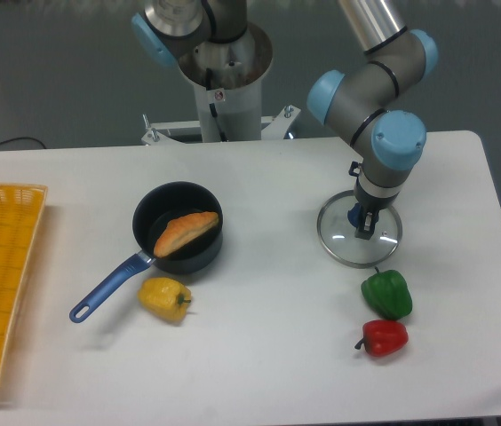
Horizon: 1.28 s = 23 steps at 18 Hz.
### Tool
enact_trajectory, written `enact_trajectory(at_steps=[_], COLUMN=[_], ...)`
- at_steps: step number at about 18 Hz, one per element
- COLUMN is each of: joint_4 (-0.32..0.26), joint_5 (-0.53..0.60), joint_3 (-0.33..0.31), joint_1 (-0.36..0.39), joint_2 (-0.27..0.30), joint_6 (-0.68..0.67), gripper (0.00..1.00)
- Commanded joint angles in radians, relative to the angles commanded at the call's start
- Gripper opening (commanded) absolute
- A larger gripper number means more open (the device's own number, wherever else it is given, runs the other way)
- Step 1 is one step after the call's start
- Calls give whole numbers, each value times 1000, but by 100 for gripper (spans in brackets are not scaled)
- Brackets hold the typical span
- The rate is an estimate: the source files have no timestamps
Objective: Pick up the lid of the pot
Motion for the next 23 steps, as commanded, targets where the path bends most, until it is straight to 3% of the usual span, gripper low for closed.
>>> enact_trajectory(at_steps=[2,13,20,23], joint_4=[0,-14,-17,-58], joint_5=[0,0,-6,-11], joint_3=[2,25,31,55], joint_1=[-3,-66,-126,-144], joint_2=[2,8,9,23], joint_6=[-22,-227,-422,-509], gripper=[40,40,40,40])
